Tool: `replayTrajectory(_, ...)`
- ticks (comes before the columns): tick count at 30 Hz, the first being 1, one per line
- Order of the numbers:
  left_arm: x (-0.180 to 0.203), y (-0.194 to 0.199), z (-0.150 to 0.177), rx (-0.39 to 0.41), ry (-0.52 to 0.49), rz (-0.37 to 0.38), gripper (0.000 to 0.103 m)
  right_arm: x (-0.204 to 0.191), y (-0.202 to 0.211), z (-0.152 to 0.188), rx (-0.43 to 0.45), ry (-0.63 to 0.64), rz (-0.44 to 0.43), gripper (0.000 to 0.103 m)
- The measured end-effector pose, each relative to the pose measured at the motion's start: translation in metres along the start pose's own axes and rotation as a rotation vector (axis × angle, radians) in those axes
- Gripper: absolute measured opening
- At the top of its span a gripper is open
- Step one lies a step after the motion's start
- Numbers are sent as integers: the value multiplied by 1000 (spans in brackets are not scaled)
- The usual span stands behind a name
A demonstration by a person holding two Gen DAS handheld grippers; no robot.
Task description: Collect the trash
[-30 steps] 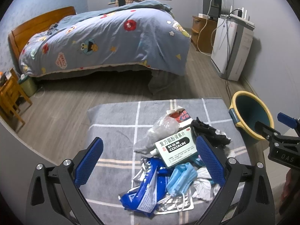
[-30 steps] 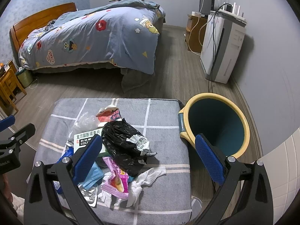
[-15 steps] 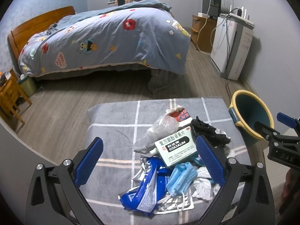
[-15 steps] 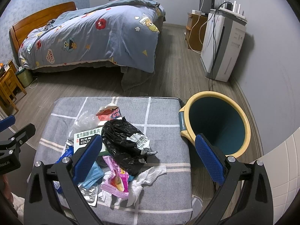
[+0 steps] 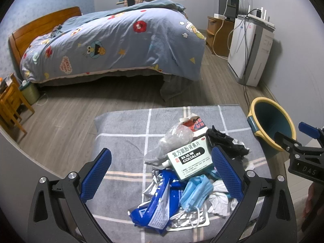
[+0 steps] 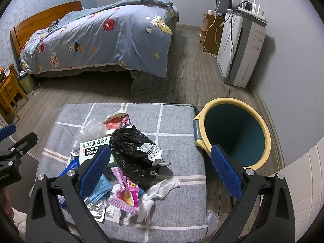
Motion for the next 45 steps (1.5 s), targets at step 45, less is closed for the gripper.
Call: replayTrajectory(45, -12, -78, -8, -84, -20, 25, 98, -56, -104, -8, -180, 296, -237, 92)
Point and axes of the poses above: each gripper's, at about its wrist camera, not at the fingertips, and y roughly against the way its jaws point, x to its right, z to its underside, the point moved 2 cm from there along -y, roughly the way its jaws point, and after that the axes turned 5 degrees about y, right-handed, at the moved point
